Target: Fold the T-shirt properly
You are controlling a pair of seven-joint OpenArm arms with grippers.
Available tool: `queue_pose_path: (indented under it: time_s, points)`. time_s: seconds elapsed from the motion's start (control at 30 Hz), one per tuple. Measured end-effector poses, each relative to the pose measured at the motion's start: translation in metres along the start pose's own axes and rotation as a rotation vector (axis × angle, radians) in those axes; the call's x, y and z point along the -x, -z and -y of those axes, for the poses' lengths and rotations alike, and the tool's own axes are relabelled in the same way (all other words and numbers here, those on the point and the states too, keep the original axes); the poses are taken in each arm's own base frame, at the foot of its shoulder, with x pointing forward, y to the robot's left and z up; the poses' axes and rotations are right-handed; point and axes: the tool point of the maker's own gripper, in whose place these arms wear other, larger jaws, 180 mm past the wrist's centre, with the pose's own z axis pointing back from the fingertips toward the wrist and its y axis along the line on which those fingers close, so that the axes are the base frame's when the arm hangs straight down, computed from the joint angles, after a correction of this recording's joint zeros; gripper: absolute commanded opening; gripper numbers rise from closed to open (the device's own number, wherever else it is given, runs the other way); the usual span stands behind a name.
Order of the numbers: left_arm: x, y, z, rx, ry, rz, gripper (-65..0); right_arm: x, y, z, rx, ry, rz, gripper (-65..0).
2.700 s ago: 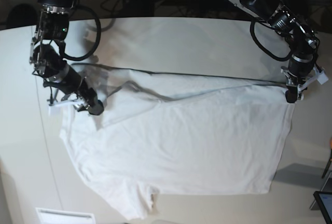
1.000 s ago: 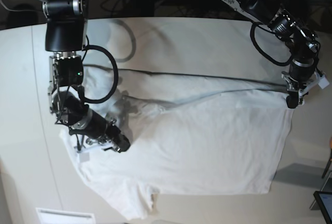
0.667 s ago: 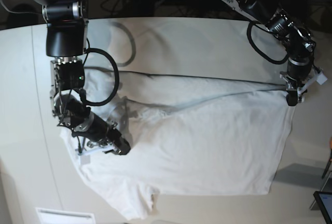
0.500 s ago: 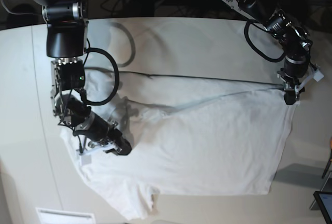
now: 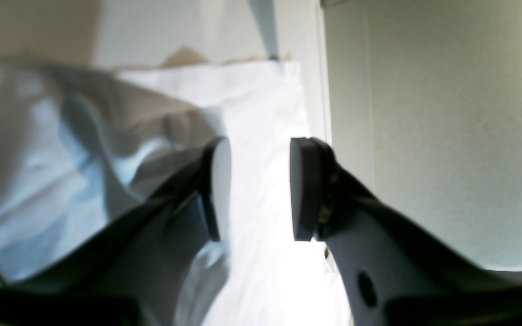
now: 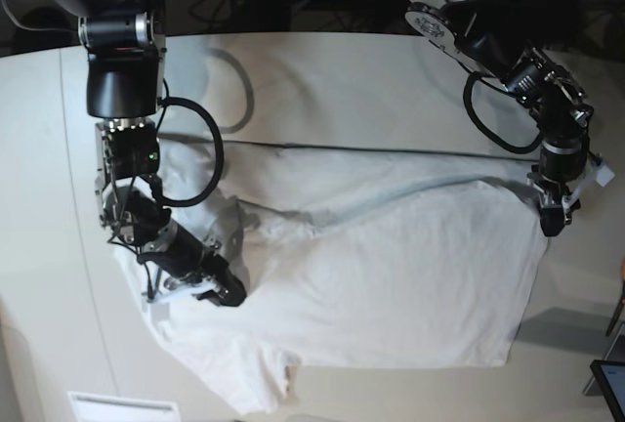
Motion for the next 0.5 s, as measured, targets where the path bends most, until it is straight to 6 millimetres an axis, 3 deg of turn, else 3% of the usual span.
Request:
queue_pose_path:
  time_s: [0.1,0.3,0.5]
  points:
    - [0.004,0.003,-0.012,-0.028,-0.01,-0.027,-43.5,-0.007,0.003,-0.007,-0.04,-0.025,0.024,-64.7]
    - [-0.036,0.0,-0.019,-0.053,0.02,0.098,-43.5,-0.008,0.01,0.011,-0.003,0.016,0.054,-64.3]
    - [-0.046,-0.002,-0.019,-0.056,0.041,0.104,-43.5,-0.007,0.009,0.022,0.048,0.052,0.055,-60.8]
